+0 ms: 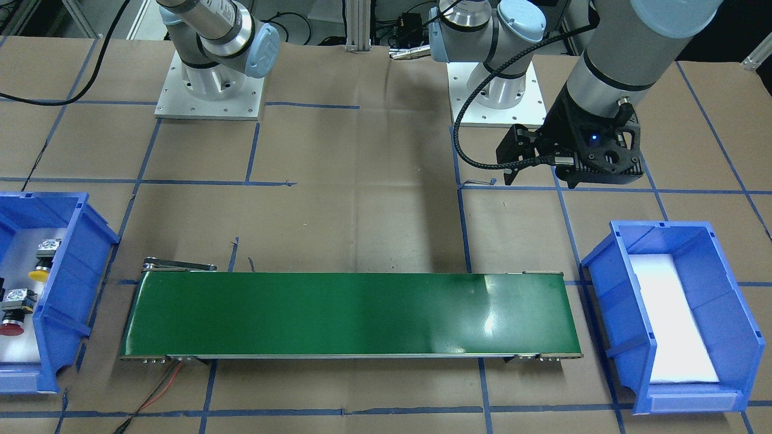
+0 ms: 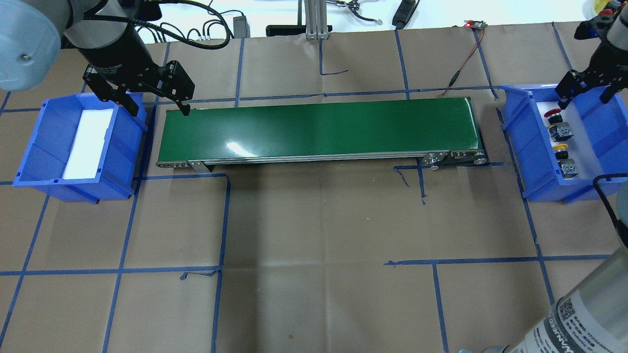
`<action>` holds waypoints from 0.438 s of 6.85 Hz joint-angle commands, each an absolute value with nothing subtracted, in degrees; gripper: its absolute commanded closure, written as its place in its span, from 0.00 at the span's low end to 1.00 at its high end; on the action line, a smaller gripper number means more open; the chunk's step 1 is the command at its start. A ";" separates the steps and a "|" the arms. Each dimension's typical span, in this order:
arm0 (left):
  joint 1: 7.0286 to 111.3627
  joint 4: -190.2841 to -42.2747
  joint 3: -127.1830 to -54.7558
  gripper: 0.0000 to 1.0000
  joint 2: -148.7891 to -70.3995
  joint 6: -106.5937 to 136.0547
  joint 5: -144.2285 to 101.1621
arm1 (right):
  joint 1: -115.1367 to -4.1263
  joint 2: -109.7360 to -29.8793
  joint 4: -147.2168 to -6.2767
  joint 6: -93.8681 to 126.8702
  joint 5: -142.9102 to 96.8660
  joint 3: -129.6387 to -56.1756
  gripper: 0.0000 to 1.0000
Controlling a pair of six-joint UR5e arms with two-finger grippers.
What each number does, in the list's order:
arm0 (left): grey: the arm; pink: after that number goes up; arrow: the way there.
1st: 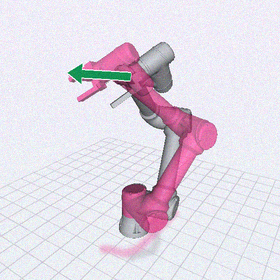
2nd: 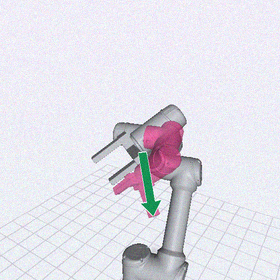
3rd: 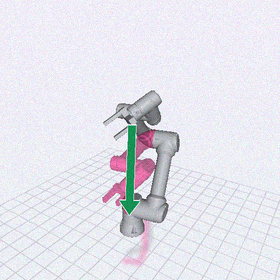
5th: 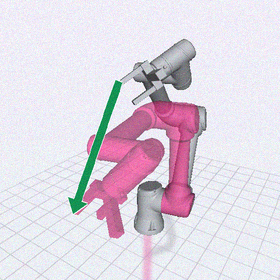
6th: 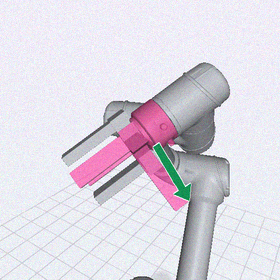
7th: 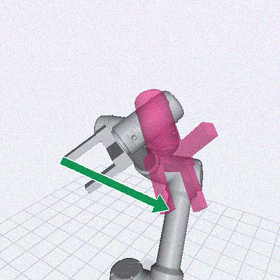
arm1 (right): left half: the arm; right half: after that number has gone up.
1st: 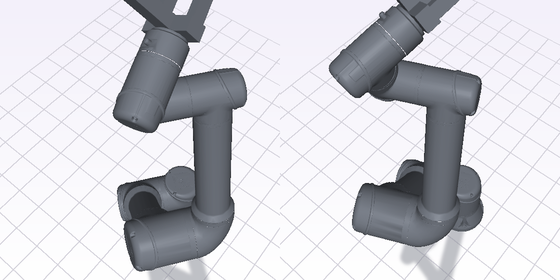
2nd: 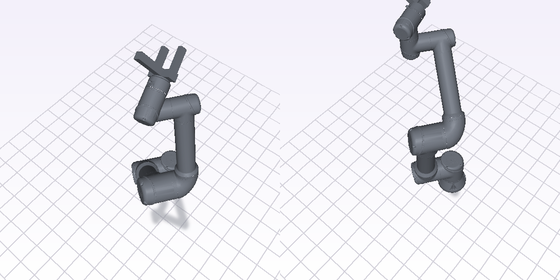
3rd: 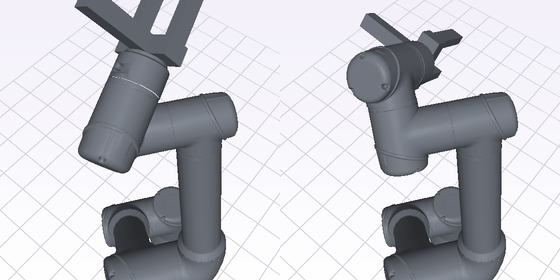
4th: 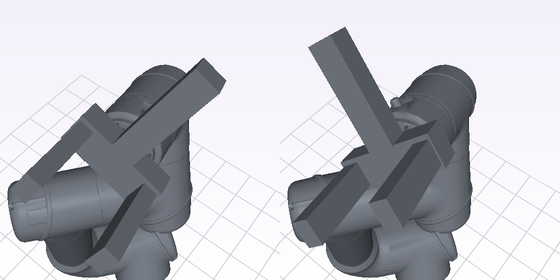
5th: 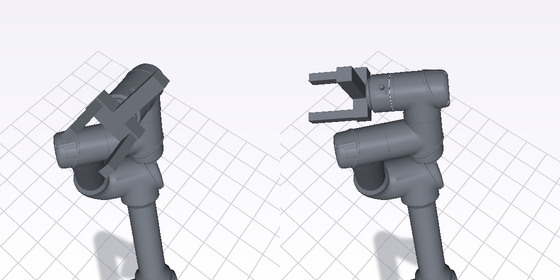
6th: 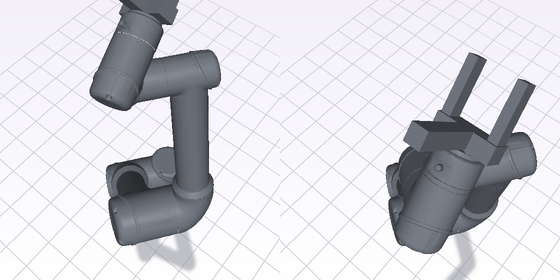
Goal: Transport two buttons from left to right
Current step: 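Lower the red button beside the yellow one and open the right gripper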
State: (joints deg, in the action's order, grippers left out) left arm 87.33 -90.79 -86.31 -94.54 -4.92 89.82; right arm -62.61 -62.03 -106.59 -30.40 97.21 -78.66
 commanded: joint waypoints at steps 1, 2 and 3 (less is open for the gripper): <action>87.36 -90.79 -86.31 0.00 -94.57 -4.92 89.82 | -65.98 -69.57 -105.39 -25.17 96.77 -76.55 0.00; 87.36 -90.79 -86.31 0.00 -94.57 -4.92 89.82 | -68.88 -72.39 -105.03 -19.39 95.81 -76.55 0.00; 87.36 -90.79 -86.31 0.00 -94.57 -4.92 89.82 | -73.43 -75.12 -102.33 -10.90 92.76 -76.64 0.00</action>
State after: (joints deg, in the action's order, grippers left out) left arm 87.36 -90.79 -86.31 -94.56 -4.92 89.82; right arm -68.93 -71.71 -104.50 -19.31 95.31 -76.66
